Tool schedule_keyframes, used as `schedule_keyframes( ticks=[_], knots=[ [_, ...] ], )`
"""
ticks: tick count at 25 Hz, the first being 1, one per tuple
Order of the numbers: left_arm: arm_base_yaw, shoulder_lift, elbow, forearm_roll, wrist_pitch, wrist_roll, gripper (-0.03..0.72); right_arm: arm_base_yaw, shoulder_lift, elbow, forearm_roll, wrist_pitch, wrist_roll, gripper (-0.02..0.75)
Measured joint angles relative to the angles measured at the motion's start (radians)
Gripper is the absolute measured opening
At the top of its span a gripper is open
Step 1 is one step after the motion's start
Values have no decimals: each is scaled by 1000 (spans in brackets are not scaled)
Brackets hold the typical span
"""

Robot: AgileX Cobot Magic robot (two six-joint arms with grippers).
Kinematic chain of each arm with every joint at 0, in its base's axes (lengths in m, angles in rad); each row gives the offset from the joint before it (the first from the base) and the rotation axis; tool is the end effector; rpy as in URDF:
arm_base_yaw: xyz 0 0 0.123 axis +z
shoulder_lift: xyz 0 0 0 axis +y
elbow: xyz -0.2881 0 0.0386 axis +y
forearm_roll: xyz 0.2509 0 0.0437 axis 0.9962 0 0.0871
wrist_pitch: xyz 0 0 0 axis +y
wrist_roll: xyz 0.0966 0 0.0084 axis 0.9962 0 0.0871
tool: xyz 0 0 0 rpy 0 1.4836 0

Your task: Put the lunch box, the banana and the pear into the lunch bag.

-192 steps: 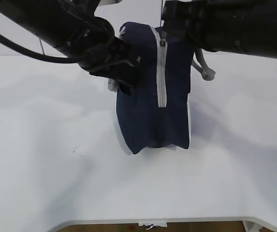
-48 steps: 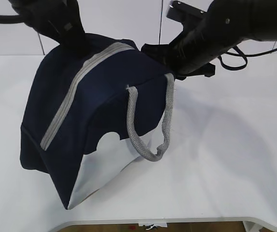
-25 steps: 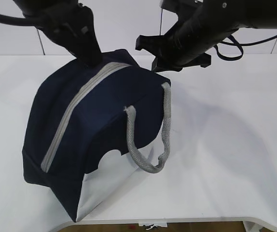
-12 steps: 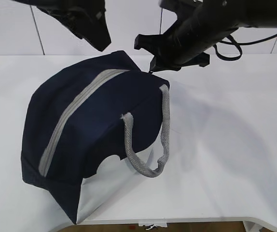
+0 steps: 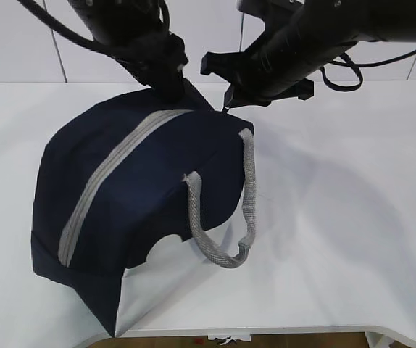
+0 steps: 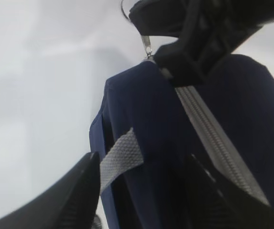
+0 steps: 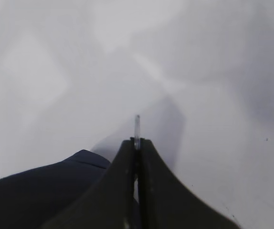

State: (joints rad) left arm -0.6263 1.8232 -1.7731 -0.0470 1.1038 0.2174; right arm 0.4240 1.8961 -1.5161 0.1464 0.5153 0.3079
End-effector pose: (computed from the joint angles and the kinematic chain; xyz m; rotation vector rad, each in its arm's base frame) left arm 0.3289 -0.2430 0.3386 1.0727 2.4237 -0.2001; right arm 0.4027 0.1894 0.2615 -0.0213 2.4285 0.4879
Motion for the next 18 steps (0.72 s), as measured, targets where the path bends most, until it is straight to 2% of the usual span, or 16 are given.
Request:
schedule_keyframes(
  ticks=[4,6,7,10,16,17,18],
  knots=[
    [0,23,0,0,-2,0,410,0,0,0,2,0,-3,1],
    [0,38,0,0,1,0,367,0,0,0,2,0,-5,1],
    [0,47,0,0,6,0,282,0,0,0,2,0,-7,1],
    [0,55,0,16,9,0,132,0,0,0,2,0,-7,1],
    [0,51,0,47,9,-2,132,0,0,0,2,-2,-9,1],
    [0,45,0,47,12,-2,9,0,0,0,2,-2,-10,1],
    [0,45,0,47,12,-2,8,0,0,0,2,-3,-10,1]
  ],
)
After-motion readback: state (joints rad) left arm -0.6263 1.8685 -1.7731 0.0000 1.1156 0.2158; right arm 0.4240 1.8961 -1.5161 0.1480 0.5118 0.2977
